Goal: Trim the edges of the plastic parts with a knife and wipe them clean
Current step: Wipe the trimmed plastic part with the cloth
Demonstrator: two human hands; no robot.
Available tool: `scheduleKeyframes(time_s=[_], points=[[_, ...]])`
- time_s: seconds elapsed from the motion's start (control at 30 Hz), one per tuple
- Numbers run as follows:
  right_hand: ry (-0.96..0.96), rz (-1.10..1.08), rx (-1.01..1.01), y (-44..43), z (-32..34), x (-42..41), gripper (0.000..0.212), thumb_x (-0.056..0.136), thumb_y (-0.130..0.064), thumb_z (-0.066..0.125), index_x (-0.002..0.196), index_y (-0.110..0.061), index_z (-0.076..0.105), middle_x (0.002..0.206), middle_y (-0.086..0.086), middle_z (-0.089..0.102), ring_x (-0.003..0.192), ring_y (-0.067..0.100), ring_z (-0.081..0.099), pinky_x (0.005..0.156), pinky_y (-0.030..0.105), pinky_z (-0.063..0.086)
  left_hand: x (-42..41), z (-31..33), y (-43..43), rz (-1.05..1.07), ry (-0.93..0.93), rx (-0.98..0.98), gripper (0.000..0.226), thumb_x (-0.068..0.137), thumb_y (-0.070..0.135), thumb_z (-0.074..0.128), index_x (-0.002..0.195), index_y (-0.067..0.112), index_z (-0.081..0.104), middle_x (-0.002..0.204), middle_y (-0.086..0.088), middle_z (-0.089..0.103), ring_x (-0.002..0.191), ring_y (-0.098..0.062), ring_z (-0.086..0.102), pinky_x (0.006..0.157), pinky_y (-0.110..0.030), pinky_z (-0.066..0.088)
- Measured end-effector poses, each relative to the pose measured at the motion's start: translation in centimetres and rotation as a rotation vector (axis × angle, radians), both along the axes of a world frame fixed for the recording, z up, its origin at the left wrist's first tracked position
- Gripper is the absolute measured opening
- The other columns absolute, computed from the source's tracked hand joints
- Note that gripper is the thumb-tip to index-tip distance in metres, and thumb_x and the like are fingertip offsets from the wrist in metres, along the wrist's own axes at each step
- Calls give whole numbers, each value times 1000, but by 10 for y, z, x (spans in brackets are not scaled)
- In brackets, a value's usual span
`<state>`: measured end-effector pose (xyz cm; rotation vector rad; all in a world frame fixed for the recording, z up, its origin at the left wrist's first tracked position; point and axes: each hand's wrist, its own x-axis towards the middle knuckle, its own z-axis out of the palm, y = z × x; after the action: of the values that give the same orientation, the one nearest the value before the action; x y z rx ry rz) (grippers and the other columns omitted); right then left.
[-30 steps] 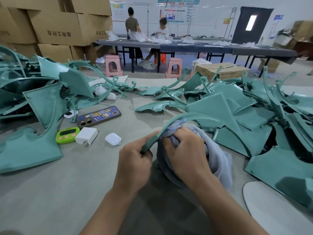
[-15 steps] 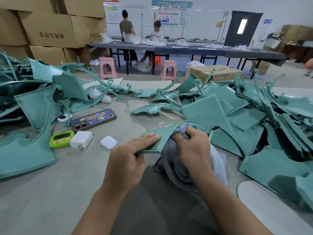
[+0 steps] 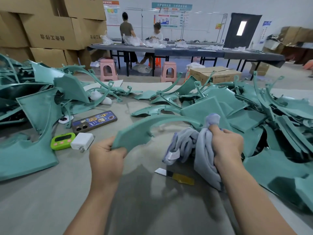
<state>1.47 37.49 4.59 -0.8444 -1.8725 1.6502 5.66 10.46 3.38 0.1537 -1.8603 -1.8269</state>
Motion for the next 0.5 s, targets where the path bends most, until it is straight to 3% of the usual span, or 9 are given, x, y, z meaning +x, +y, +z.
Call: scheduleKeyframes(time_s=[0.1,0.2,0.27,0.37,0.4,0.5], points=[[39,-28,-126,7,0,0,26,69,-36,70,60,-20,51,64,9,38,63,22,34,60,37,31,-4,2,-7,80,-150,404,44,61,-12,55,67,26,77,61,11,68,50,-14,57,46,-20,47],[112,84,-115,1,-2,-2,33,73,-32,70,66,-8,50,68,9,38,65,22,33,62,38,30,-5,2,-7,-8,-392,607,14,86,6,67,93,12,78,83,-2,79,65,-20,74,61,-34,58],[200,252,-59,-8,3,1,34,80,-26,71,74,4,55,69,9,42,67,20,38,64,36,35,-4,-1,-3,-119,-572,594,18,93,24,68,100,8,73,80,-6,78,59,-20,74,52,-29,55],[302,557,109,-27,19,19,18,87,-20,68,69,-15,70,61,-6,55,61,10,49,58,23,43,2,-1,11,-445,-713,536,34,100,34,57,106,4,73,83,-12,78,49,-20,68,39,-24,49],[338,642,148,-35,23,25,21,87,-21,67,66,-20,70,59,-10,55,59,7,48,57,21,42,2,0,17,-492,-725,520,35,100,33,56,111,3,72,89,-14,77,51,-22,68,40,-25,50],[369,703,350,-60,26,38,20,87,-24,66,72,-12,66,58,-1,53,61,6,47,60,28,40,-3,-3,34,-429,-626,457,25,97,14,59,119,8,66,90,-14,74,63,-24,68,56,-29,55]])
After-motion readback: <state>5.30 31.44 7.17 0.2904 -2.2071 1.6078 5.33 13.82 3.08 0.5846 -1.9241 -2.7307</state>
